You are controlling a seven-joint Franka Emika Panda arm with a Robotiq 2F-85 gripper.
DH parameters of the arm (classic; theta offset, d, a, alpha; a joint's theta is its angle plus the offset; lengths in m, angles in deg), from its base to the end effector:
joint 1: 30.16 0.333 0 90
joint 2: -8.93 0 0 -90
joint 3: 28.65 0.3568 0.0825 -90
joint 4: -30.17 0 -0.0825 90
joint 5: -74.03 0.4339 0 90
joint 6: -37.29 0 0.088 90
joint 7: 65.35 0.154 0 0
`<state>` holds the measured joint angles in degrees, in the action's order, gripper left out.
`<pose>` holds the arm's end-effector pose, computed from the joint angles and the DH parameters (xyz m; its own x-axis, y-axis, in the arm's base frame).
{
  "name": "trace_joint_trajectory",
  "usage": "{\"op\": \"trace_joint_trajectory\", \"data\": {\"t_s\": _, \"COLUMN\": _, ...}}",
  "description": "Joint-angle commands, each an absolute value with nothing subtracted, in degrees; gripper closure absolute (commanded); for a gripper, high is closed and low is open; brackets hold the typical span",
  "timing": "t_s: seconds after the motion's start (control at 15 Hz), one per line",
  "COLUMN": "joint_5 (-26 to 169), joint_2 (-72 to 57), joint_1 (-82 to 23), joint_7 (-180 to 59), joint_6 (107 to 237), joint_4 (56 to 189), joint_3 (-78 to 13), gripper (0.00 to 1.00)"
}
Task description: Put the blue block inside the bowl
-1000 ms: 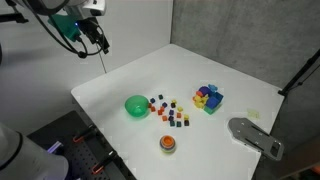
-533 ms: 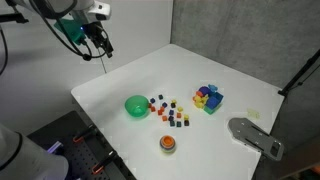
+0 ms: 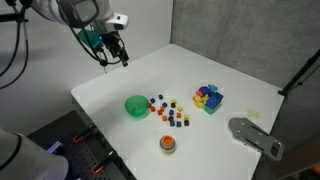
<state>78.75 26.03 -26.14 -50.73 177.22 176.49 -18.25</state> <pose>0.4625 0.1187 0.3506 0.9824 -0.0686 0.1738 -0.0596 -0.9966 -0.0562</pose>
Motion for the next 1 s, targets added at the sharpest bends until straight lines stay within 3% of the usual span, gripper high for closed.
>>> {"op": "trace_joint_trajectory", "data": {"t_s": 0.0, "joint_5": 73.6, "joint_2": 19.0, "joint_1": -29.1, "joint_7": -46.0, "joint_6": 179.1, "joint_4": 173.0, "joint_3": -18.7, "gripper": 0.00}}
{"op": "trace_joint_trajectory", "data": {"t_s": 0.33, "joint_5": 66.8, "joint_2": 8.6, "joint_1": -30.5, "joint_7": -38.1, "joint_6": 182.2, "joint_4": 168.2, "joint_3": -20.4, "gripper": 0.00}}
{"op": "trace_joint_trajectory", "data": {"t_s": 0.93, "joint_5": 61.9, "joint_2": -8.8, "joint_1": -23.7, "joint_7": -28.2, "joint_6": 178.3, "joint_4": 153.3, "joint_3": -26.4, "gripper": 0.00}}
